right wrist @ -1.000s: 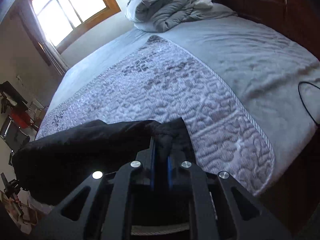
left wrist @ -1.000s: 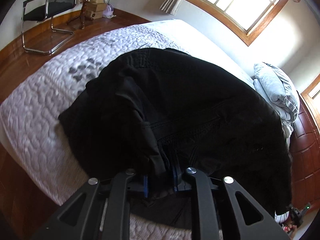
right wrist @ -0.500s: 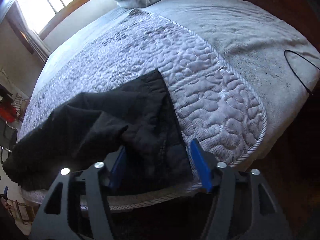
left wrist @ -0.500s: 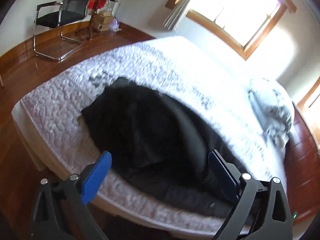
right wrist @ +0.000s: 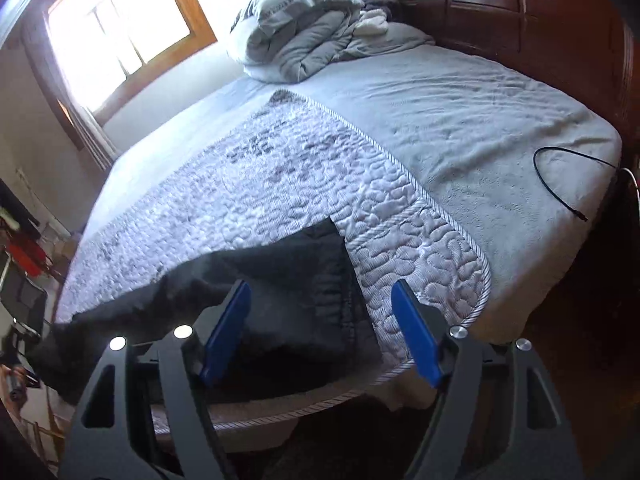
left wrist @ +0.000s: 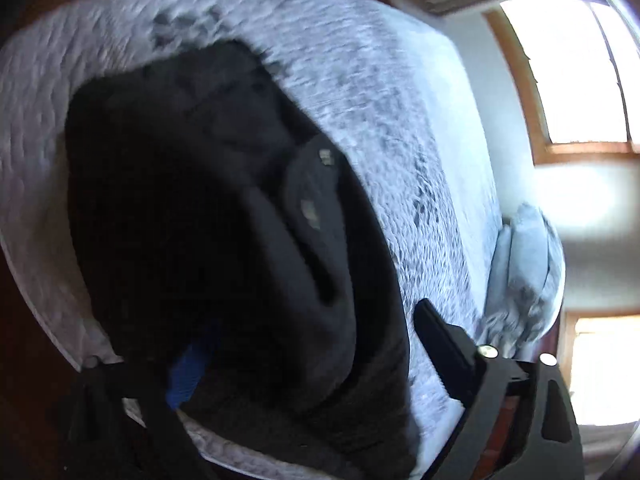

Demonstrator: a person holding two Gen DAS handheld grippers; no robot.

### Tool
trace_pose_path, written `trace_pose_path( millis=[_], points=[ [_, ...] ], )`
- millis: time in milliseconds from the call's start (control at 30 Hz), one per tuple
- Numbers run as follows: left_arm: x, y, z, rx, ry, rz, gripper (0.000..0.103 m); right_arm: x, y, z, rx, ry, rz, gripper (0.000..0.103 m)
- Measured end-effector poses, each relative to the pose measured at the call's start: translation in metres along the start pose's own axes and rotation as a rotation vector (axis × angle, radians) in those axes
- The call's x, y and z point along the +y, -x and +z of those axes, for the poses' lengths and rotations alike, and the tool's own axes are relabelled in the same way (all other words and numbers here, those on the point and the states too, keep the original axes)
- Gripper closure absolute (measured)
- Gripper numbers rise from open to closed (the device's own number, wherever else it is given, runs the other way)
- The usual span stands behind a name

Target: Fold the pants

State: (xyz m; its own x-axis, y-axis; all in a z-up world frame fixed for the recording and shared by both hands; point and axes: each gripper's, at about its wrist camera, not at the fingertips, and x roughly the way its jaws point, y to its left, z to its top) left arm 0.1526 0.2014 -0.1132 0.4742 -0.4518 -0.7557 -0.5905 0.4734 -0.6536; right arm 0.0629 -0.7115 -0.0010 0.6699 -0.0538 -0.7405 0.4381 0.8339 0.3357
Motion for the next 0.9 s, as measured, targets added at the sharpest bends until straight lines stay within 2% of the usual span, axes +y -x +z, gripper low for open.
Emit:
trace_pose_path(
  millis=[33,67,100,133,167,233,300,367,433,500,533,567,700,767,800,900],
  points=[
    [0.007,-0.004,0.004,0.008,0.051,-0.001,0.032,0.001,0.002,0.001,-0.006,-0.002,0.003,0.029],
    [0.012,-0.006,0.008,0.011,0.090,0.001,0.046,0.003,0.002,0.001,-0.008,0.000,0.005,0.029],
    [0.014,-0.008,0.010,0.008,0.097,0.016,0.057,0.007,0.001,0.001,-0.007,0.007,0.011,0.029],
    [0.013,-0.008,0.012,0.006,0.078,0.017,0.064,0.011,-0.001,0.000,-0.006,0.018,0.021,0.028],
    [0.010,-0.008,0.013,0.002,0.048,0.001,0.082,0.016,-0.004,-0.001,-0.002,0.027,0.029,0.026],
    [-0.005,-0.003,0.012,-0.012,-0.026,0.001,0.087,0.026,-0.013,-0.003,0.014,0.045,0.047,0.026],
    [-0.023,0.008,0.007,-0.066,-0.126,-0.010,0.093,0.038,-0.023,-0.006,0.031,0.058,0.075,0.026],
    [-0.046,0.027,-0.007,-0.150,-0.285,-0.033,0.094,0.047,-0.034,-0.009,0.051,0.066,0.101,0.026],
    [-0.067,0.053,-0.034,-0.242,-0.511,-0.095,0.094,0.058,-0.045,-0.014,0.076,0.080,0.122,0.026],
    [-0.068,0.074,-0.067,-0.299,-0.691,-0.127,0.094,0.066,-0.052,-0.020,0.099,0.091,0.137,0.026],
    [-0.058,0.079,-0.078,-0.297,-0.728,-0.117,0.094,0.070,-0.056,-0.023,0.111,0.096,0.148,0.026],
    [-0.048,0.079,-0.083,-0.288,-0.724,-0.097,0.094,0.072,-0.059,-0.026,0.119,0.101,0.152,0.026],
    [0.045,0.050,-0.091,-0.188,-0.605,0.090,0.093,0.085,-0.069,-0.032,0.153,0.126,0.167,0.026],
    [0.080,0.034,-0.088,-0.147,-0.541,0.110,0.092,0.088,-0.072,-0.033,0.167,0.132,0.173,0.026],
    [0.089,0.029,-0.085,-0.152,-0.533,0.114,0.090,0.088,-0.072,-0.033,0.174,0.132,0.177,0.026],
    [0.083,0.022,-0.087,-0.190,-0.554,0.125,0.089,0.082,-0.071,-0.035,0.223,0.087,0.224,0.024]
  ],
)
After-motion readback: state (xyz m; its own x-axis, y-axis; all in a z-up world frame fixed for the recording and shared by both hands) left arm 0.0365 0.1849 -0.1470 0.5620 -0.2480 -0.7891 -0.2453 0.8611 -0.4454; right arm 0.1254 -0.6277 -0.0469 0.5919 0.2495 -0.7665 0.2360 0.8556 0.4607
